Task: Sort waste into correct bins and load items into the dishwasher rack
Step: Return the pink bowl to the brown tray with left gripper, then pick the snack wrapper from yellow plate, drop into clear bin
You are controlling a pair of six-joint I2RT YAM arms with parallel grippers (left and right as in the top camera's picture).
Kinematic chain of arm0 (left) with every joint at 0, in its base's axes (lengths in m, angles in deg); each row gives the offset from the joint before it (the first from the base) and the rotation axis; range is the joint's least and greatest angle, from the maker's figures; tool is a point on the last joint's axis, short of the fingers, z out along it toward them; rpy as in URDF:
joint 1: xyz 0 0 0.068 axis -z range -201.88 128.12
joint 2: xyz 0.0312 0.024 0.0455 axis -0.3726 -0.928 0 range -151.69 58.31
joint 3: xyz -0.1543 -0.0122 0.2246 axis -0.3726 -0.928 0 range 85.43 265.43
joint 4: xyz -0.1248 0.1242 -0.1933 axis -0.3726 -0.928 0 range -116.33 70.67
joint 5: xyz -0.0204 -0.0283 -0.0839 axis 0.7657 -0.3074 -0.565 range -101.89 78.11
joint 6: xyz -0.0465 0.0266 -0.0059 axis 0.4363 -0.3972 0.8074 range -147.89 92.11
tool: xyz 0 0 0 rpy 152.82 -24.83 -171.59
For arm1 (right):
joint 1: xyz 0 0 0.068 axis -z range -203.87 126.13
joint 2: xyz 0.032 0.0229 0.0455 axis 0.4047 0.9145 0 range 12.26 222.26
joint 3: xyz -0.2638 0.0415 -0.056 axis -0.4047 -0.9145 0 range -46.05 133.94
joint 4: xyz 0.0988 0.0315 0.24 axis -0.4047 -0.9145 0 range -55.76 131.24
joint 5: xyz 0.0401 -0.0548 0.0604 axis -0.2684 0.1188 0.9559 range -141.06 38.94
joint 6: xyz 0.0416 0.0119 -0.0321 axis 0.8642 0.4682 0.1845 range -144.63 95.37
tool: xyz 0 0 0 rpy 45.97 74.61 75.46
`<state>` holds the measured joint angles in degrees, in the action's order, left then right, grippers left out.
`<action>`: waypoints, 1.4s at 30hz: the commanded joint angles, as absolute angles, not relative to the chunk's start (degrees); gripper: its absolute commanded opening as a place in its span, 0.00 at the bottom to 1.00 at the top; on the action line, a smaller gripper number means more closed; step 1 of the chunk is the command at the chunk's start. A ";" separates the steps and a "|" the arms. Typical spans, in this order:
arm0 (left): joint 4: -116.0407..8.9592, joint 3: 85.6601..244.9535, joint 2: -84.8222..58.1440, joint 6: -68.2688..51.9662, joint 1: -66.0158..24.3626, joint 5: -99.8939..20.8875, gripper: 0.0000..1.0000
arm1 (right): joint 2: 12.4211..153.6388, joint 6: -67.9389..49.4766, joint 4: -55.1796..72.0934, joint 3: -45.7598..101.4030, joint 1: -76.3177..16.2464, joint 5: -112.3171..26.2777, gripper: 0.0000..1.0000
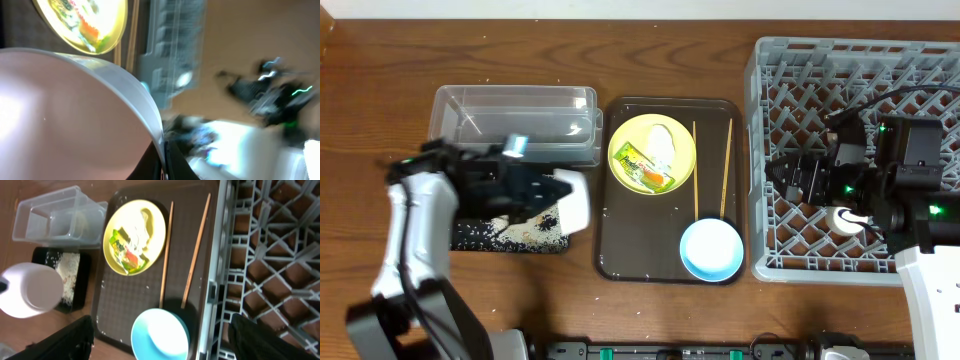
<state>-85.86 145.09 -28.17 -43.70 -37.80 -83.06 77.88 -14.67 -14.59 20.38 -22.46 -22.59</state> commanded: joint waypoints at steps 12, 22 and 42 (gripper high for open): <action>-65.55 145.64 -30.90 4.86 6.79 -26.80 0.08 | 77.88 -14.85 -14.00 21.08 -23.21 -22.77 0.85; -60.52 151.73 -33.44 3.53 10.31 -21.43 0.49 | 77.88 -14.87 -13.39 21.08 -23.21 -22.79 0.86; -39.37 155.21 -51.91 -9.85 2.13 -12.93 0.81 | 77.88 -14.87 -13.87 20.99 -23.21 -22.79 0.88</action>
<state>-39.54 154.66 -50.31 -8.51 1.81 -14.39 77.88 -14.65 -13.76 20.38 -22.46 -22.62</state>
